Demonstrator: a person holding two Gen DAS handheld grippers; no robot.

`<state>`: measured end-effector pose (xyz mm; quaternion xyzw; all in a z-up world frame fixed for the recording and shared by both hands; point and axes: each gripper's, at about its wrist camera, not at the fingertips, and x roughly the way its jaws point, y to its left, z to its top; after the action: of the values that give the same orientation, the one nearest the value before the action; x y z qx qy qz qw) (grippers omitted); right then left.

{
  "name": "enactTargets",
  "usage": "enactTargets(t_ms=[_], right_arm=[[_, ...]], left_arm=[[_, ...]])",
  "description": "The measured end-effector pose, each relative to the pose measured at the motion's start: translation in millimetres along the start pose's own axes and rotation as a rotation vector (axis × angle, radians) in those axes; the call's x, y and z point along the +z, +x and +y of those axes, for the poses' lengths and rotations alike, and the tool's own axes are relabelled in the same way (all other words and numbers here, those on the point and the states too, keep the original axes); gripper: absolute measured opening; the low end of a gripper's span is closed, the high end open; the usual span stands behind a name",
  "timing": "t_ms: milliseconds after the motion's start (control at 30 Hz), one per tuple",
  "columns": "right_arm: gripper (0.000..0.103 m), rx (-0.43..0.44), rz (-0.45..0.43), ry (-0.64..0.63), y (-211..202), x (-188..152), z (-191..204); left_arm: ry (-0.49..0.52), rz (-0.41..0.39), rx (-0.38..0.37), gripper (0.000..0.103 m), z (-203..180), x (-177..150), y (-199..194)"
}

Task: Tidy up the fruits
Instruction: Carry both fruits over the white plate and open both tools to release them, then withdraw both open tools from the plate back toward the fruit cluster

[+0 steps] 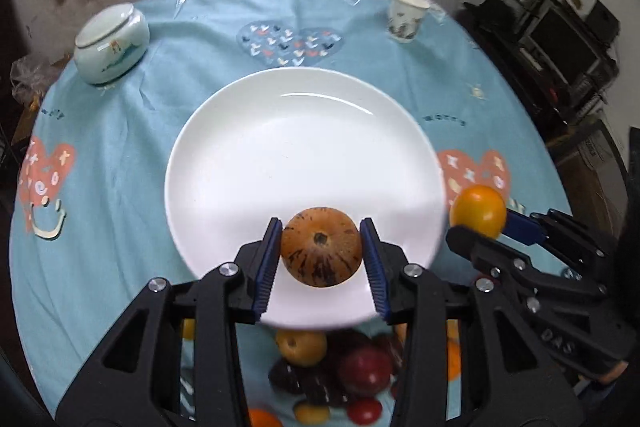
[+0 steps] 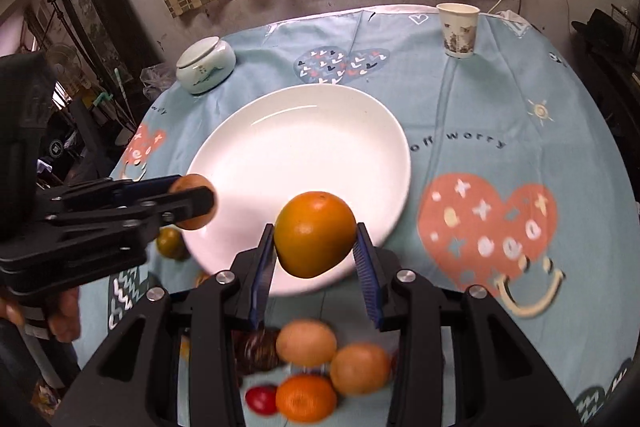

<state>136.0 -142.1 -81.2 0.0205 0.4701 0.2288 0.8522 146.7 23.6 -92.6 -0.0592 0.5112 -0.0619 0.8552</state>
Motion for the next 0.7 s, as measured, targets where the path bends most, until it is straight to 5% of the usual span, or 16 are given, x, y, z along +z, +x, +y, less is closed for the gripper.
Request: enactTargets(t_ms=[233,300,367,467,700], right_arm=[[0.04,-0.034,0.079,-0.081,55,32,8],[0.04,-0.05,0.115,-0.097,67,34,8],[0.041,-0.054,0.128,-0.104,72,35,5],[0.07,-0.055,0.095,-0.09,66,36,2],[0.07,-0.046,0.023,-0.08,18,32,3]], left_arm=[[-0.03,0.056,0.053,0.044,21,20,39],[-0.042,0.041,0.065,0.059,27,21,41],[-0.05,0.031,0.056,0.063,31,23,38],[-0.057,0.018,0.057,0.063,34,25,31],[-0.009,-0.075,0.045,0.068,35,7,-28]])
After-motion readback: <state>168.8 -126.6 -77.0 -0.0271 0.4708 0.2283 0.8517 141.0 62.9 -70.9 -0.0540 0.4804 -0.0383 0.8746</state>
